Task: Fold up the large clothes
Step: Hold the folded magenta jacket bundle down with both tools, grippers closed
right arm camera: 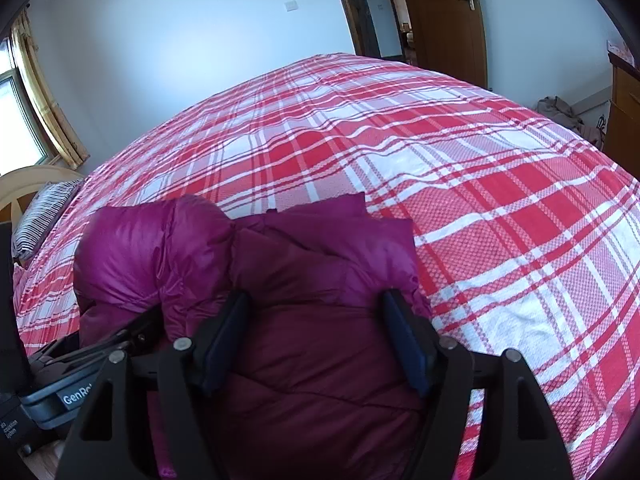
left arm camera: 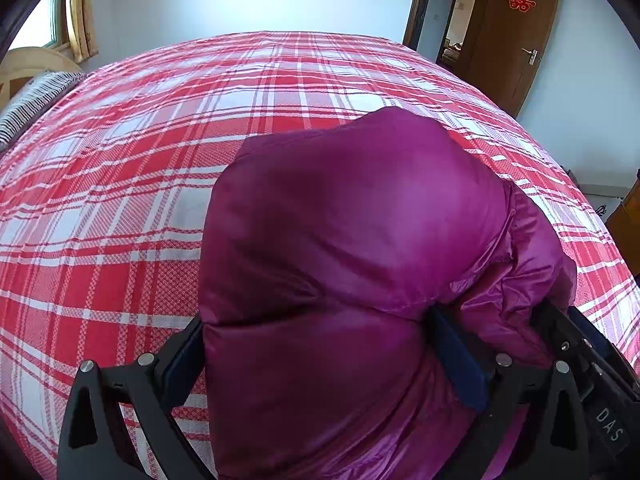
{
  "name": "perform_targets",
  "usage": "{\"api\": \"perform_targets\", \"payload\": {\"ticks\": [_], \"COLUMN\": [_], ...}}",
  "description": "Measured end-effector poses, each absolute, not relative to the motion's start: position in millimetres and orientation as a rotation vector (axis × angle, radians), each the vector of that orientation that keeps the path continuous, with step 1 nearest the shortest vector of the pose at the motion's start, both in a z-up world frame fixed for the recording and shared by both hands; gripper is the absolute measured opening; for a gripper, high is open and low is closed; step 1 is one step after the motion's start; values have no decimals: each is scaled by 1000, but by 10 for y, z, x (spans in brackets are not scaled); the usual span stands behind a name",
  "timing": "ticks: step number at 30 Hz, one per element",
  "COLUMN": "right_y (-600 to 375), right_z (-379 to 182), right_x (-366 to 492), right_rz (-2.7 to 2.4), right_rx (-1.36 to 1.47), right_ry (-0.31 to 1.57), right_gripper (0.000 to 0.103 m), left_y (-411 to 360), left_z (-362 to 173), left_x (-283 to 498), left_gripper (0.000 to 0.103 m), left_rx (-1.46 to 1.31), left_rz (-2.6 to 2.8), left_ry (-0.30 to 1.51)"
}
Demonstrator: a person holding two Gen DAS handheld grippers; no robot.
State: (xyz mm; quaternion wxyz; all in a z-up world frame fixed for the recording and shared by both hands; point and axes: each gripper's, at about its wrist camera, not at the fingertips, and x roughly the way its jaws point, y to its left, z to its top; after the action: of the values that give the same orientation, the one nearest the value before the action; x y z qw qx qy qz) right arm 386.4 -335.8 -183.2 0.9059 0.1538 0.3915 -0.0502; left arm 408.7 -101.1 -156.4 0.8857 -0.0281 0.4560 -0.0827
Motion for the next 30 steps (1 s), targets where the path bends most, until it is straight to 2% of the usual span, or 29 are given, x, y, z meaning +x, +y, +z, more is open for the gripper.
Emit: {"api": "perform_targets", "payload": {"ticks": [30], "right_y": [-3303], "right_z": [-1866], "right_x": [3914], "right_rz": [-120], "right_rx": [274], "right_ry": [843], "right_gripper": [78], "left_y": [-957], "left_z": [-1595], "left_x": [4128], "left_gripper": [102], "left_rx": [-93], "left_rz": [-185], "left_ry": [969]}}
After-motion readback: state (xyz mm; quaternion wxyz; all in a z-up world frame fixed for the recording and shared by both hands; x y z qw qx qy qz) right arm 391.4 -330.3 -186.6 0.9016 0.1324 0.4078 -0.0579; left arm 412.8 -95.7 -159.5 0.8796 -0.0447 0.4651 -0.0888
